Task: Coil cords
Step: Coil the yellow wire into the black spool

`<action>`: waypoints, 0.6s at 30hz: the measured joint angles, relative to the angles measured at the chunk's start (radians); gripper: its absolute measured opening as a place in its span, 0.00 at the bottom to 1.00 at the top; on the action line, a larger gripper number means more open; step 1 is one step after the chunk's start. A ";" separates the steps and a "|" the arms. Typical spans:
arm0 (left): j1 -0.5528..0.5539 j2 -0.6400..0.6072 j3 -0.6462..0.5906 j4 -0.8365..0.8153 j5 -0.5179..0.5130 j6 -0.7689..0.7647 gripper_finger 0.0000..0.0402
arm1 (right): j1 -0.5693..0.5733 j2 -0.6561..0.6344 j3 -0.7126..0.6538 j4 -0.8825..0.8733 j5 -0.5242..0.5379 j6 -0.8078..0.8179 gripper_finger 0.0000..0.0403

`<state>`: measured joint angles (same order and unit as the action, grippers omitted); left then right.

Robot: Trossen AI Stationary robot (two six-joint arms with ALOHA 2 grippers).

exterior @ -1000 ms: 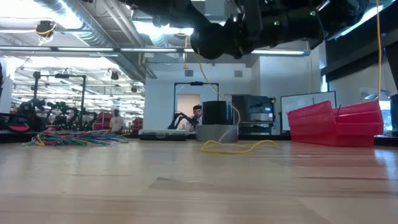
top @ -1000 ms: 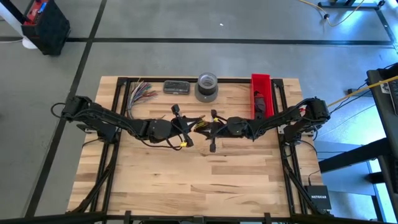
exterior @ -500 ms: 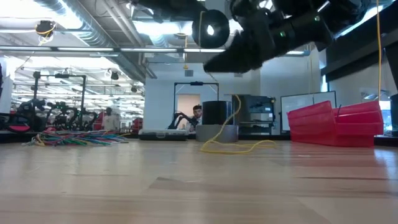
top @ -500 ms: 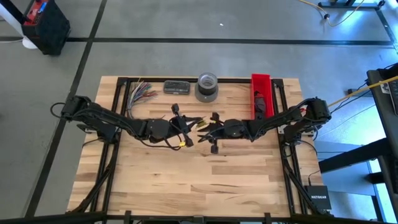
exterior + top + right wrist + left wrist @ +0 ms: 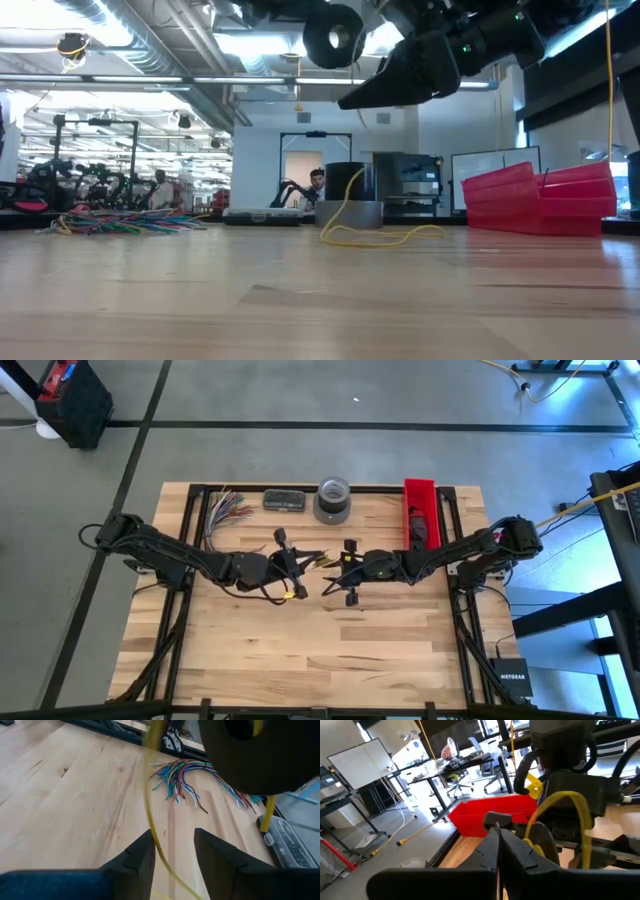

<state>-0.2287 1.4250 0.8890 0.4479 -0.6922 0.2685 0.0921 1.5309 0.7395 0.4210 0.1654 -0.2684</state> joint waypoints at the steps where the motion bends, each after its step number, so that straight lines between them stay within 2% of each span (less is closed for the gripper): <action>1: 0.000 0.000 0.000 -0.002 -0.001 -0.002 0.00 | 0.000 0.000 0.000 0.001 0.000 0.000 0.34; 7: 0.000 0.000 0.000 -0.005 -0.002 0.000 0.00 | 0.000 0.000 0.000 0.000 0.000 0.000 0.26; 15: 0.000 0.001 0.000 -0.020 -0.002 0.000 0.00 | 0.000 -0.006 0.000 0.001 0.000 -0.007 0.03; 18: 0.000 0.001 -0.001 -0.026 -0.002 0.001 0.00 | 0.000 -0.017 0.000 0.000 0.000 0.003 0.02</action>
<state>-0.2283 1.4261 0.8883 0.4215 -0.6937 0.2697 0.0921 1.5143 0.7395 0.4207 0.1650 -0.2657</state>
